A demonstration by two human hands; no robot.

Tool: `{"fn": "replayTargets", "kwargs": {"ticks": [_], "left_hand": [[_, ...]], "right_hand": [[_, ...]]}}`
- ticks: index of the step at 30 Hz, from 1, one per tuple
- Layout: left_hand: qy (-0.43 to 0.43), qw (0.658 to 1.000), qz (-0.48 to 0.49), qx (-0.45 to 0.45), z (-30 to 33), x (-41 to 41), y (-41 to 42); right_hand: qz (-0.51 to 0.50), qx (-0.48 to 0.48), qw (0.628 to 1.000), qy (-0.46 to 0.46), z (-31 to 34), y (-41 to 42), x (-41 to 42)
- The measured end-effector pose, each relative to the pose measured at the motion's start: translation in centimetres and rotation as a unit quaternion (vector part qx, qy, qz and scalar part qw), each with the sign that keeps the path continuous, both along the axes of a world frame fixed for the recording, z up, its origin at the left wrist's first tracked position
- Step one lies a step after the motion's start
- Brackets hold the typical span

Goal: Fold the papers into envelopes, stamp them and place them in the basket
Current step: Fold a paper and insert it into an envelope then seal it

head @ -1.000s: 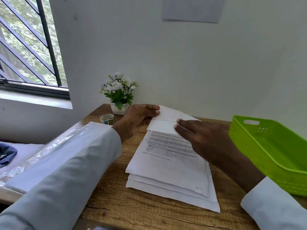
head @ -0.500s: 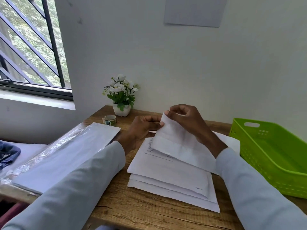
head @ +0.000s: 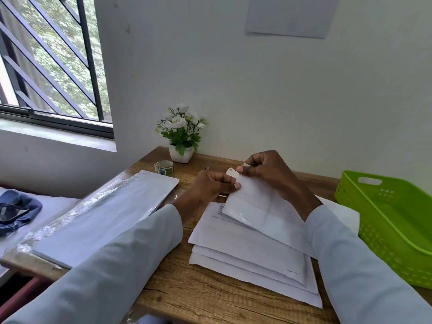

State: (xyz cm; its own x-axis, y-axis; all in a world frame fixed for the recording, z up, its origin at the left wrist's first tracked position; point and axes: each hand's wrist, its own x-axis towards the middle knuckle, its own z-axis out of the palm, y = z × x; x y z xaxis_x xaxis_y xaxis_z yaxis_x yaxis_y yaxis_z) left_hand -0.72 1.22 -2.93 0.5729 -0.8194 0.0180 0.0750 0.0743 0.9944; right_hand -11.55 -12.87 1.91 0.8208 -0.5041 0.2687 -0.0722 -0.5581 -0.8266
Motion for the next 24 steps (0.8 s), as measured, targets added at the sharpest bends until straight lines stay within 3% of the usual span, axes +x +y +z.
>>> {"fn": "replayTargets", "kwargs": {"ticks": [10, 16, 20, 24], "left_hand": [[-0.051, 0.993, -0.05, 0.09, 0.2, 1.3, 1.7], [-0.078, 0.995, -0.041, 0.052, -0.3, 0.6, 0.8], [-0.068, 0.997, -0.005, 0.028, -0.3, 1.4, 0.9], [-0.03, 0.999, 0.021, 0.01, 0.3, 2.8, 2.0]], "right_hand": [[0.004, -0.023, 0.999, -0.028, -0.3, -0.4, 1.3], [0.011, -0.05, 0.998, -0.039, -0.7, 0.2, 1.6], [-0.017, -0.109, 0.994, 0.019, 0.1, -1.5, -0.7], [-0.012, -0.04, 0.998, 0.055, 1.0, -4.2, -5.1]]}}
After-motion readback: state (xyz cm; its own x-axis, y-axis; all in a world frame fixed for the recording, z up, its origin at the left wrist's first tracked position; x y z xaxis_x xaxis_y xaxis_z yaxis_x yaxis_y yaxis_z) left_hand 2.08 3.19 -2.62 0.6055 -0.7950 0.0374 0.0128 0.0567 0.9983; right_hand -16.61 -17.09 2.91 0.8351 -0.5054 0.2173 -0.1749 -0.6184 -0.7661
